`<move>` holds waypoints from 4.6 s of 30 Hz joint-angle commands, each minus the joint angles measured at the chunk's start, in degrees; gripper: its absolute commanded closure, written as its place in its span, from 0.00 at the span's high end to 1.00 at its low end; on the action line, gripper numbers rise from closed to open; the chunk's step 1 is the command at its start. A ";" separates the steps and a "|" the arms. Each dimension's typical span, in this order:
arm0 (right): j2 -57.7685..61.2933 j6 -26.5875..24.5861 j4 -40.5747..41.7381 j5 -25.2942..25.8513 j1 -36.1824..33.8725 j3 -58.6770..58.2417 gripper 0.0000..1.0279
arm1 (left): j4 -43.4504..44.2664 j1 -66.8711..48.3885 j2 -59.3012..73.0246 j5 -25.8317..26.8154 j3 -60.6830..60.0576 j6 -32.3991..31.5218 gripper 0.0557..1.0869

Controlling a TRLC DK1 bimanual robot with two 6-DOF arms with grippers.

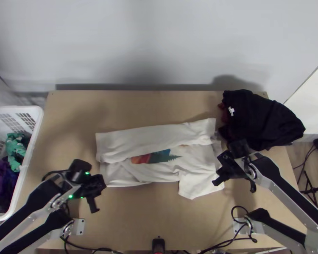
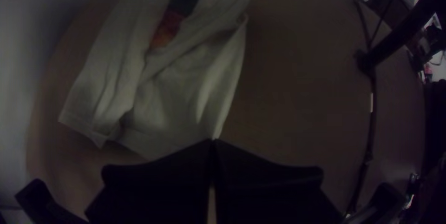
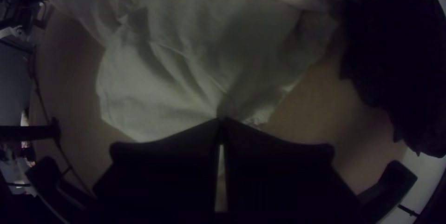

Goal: Fold the t-shirt

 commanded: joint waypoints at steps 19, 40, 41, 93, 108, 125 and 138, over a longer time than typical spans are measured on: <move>21.33 -2.94 -4.19 -3.04 -5.92 23.18 0.03 | 3.13 22.14 13.88 6.73 2.15 16.02 0.04; 41.63 -2.23 -4.98 -3.40 -5.83 38.12 0.03 | 7.26 25.04 28.82 6.82 13.58 19.28 0.04; 42.16 -2.23 -4.98 -3.40 -5.83 38.30 0.03 | 7.61 24.95 29.78 6.73 14.46 19.28 0.04; 29.77 2.77 -13.24 -3.40 -6.01 43.13 0.92 | 15.96 40.16 27.76 4.98 18.59 16.55 0.96; 29.24 5.50 2.93 -3.57 13.59 33.20 0.03 | 10.42 1.66 -5.55 -6.98 6.90 13.91 0.96; 39.35 6.29 17.96 -5.68 16.76 32.76 0.03 | 18.95 -2.56 -4.76 -12.25 -10.15 29.03 0.95; 42.60 6.55 20.94 -5.77 16.32 32.94 0.03 | 29.85 -3.70 7.99 -18.40 -12.17 29.38 0.95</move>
